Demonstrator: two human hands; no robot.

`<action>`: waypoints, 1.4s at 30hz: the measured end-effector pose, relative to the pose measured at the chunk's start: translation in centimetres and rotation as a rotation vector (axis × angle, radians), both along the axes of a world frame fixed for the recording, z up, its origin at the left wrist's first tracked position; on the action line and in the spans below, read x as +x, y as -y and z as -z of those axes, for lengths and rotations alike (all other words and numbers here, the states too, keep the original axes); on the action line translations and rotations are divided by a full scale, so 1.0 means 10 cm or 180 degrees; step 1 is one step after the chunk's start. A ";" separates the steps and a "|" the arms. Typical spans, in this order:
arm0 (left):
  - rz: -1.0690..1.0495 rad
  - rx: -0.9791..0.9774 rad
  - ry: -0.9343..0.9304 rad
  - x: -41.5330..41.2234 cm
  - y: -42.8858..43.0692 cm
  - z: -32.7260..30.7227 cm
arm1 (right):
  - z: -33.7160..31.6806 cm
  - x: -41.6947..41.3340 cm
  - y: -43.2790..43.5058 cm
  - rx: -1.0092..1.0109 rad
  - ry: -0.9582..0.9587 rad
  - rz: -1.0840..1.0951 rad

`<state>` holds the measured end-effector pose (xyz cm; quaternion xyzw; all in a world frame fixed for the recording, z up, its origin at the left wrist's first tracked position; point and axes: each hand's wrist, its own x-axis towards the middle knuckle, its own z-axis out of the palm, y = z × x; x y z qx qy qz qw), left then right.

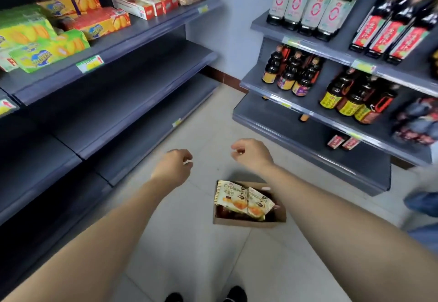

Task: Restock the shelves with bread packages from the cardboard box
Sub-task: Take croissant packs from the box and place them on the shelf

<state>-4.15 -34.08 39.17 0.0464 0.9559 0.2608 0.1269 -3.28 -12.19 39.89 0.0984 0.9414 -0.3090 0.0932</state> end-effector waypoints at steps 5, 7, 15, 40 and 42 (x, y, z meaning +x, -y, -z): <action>0.0175 -0.0177 0.0299 0.01 -0.59 0.48 | 0.48 0.10 -0.61 -0.0003 0.0220 0.0134; 0.0245 -0.0257 0.0402 -0.03 -0.78 0.66 | 0.67 0.10 -0.80 -0.0021 0.0348 0.0224; 0.0553 -0.0463 0.0876 -0.43 -1.37 1.47 | 1.54 -0.05 -1.30 -0.0039 0.0962 0.0559; -0.0481 -0.0605 0.1899 -1.07 -1.92 5.57 | 5.72 -0.62 -1.56 -0.1865 0.2724 0.2150; -0.0689 -0.0515 0.1897 -1.07 -1.91 5.65 | 5.83 -0.65 -1.50 -0.1931 0.2814 0.2328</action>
